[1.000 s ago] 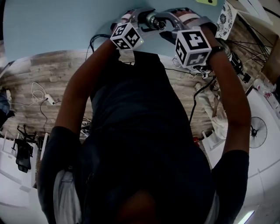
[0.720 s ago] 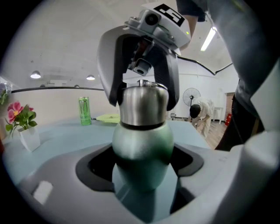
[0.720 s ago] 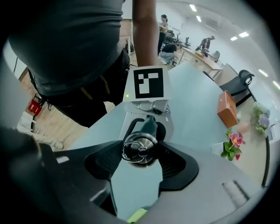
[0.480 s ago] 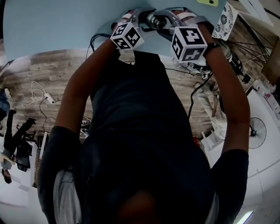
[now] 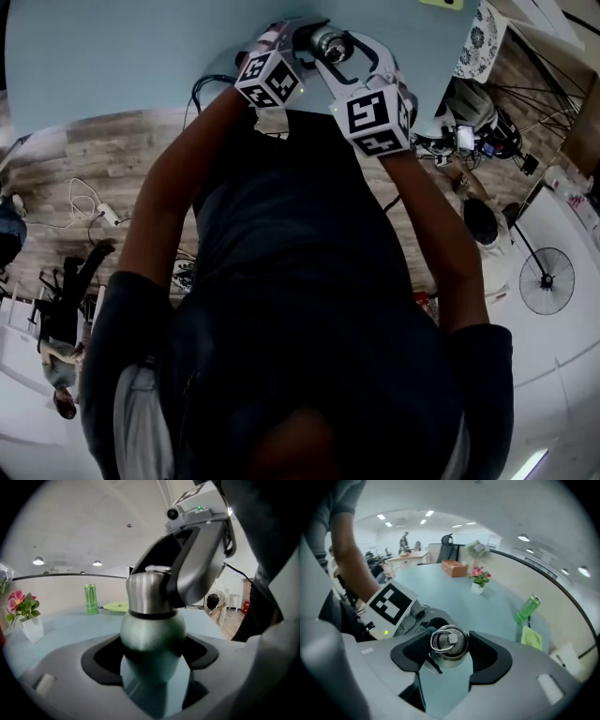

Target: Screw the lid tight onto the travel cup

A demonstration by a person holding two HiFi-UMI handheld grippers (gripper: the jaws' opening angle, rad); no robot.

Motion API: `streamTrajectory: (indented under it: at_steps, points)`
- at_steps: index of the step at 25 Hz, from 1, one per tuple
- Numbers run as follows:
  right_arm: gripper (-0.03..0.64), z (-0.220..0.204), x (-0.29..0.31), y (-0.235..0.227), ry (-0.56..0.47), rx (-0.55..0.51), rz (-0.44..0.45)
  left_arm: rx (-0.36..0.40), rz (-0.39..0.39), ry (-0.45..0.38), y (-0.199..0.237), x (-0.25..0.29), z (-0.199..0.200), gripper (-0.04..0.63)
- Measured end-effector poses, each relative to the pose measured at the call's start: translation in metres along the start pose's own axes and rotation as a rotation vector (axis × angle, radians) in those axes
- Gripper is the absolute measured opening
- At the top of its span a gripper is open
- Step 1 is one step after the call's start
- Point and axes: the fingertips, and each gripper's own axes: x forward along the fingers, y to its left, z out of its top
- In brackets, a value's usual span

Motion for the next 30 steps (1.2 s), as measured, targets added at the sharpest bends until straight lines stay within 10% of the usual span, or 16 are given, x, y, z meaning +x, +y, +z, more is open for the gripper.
streamTrajectory:
  at_steps: [4,14,20,25,30]
  points:
    - [0.252,0.005,-0.003,-0.008,-0.037,0.163,-0.131,-0.003,0.002,0.001,0.000,0.001,0.001,0.417]
    - [0.253,0.004,-0.001,-0.008,-0.024,0.161,-0.129,-0.006,0.000,0.000,0.000,0.002,0.000,0.417]
    - [0.255,0.005,-0.008,0.000,-0.017,0.110,0.103,-0.006,-0.002,0.000,0.000,0.001,0.001,0.417]
    - [0.255,0.009,-0.027,0.006,0.042,-0.224,0.388,-0.005,-0.003,0.000,0.000,0.001,0.001,0.417]
    - [0.255,-0.012,-0.025,0.001,0.216,-0.850,0.524,-0.007,-0.003,0.002,0.000,0.001,0.000,0.417]
